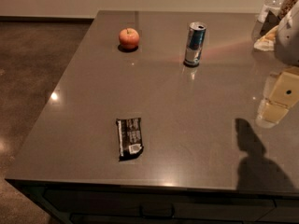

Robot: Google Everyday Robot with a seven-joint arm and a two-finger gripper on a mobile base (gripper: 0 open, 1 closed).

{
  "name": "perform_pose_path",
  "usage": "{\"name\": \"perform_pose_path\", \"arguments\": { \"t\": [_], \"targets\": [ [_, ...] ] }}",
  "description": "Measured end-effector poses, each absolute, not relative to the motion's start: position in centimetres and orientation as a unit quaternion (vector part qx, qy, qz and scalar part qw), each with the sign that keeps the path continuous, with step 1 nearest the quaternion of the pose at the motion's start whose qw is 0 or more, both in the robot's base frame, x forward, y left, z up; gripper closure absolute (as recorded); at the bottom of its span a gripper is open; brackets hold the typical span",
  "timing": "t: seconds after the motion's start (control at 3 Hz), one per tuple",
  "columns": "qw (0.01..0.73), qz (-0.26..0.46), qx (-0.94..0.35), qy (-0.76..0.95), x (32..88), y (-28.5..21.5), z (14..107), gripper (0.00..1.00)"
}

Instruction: Move redbull can near rxbar chocolate

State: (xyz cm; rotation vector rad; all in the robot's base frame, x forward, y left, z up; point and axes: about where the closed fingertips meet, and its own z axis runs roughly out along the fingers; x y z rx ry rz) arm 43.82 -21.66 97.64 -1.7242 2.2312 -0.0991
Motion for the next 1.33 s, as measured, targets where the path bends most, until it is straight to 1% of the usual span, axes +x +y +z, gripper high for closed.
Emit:
{"name": "perform_pose_path", "arguments": {
  "t": [0.33, 0.67, 1.33],
  "targets": [
    [0.159, -0.035, -0.603, 0.781, 43.8, -21.7, 97.6, 0.00],
    [0.178, -0.030, -0.580, 0.795, 45.8, -21.4, 97.6, 0.00],
    [0.243, -0.008, -0.497, 0.833, 54.5, -20.7, 96.8, 0.00]
  ]
}}
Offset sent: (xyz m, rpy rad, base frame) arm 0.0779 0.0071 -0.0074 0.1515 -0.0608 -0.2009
